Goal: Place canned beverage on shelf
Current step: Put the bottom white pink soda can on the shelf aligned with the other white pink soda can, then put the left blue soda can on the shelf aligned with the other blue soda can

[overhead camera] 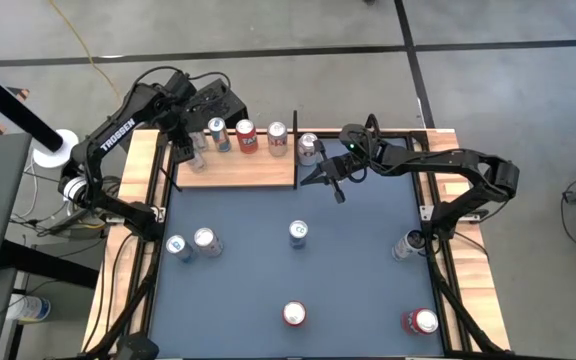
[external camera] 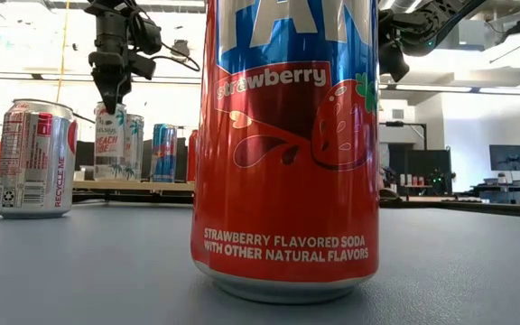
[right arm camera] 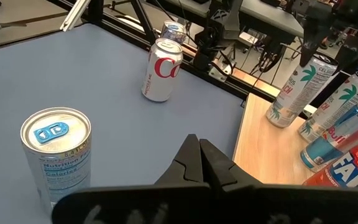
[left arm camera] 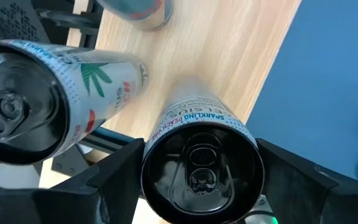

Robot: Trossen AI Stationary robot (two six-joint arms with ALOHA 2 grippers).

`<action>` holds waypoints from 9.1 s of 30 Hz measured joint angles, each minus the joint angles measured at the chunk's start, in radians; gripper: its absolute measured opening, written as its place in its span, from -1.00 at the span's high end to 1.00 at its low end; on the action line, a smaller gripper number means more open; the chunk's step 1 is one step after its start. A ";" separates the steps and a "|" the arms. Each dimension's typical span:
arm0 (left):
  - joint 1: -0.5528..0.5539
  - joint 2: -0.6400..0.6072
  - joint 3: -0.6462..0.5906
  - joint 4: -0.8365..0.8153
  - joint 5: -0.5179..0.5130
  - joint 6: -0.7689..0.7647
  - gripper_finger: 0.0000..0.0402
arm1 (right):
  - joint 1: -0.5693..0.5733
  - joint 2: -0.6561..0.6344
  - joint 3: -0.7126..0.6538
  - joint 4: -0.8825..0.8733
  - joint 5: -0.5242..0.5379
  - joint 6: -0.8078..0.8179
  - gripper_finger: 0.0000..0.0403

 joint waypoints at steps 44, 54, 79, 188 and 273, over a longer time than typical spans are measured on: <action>-0.022 -0.011 0.233 -0.120 -0.016 -0.068 -0.59 | 0.000 0.000 0.000 -0.008 0.008 0.000 1.00; -0.205 -0.043 0.184 -0.144 0.082 -0.196 -0.15 | -0.001 0.000 0.000 -0.008 0.008 -0.008 1.00; -0.100 -0.042 0.012 -0.126 -0.053 -0.039 1.00 | -0.001 0.000 0.000 -0.045 0.008 -0.028 1.00; -1.116 -0.474 -0.404 0.080 0.299 -0.935 -0.20 | 0.533 0.000 0.224 -0.261 0.380 0.231 1.00; -1.139 -0.262 -0.273 -0.219 -0.244 -0.532 -0.11 | 0.512 0.000 0.223 -0.318 0.374 0.211 1.00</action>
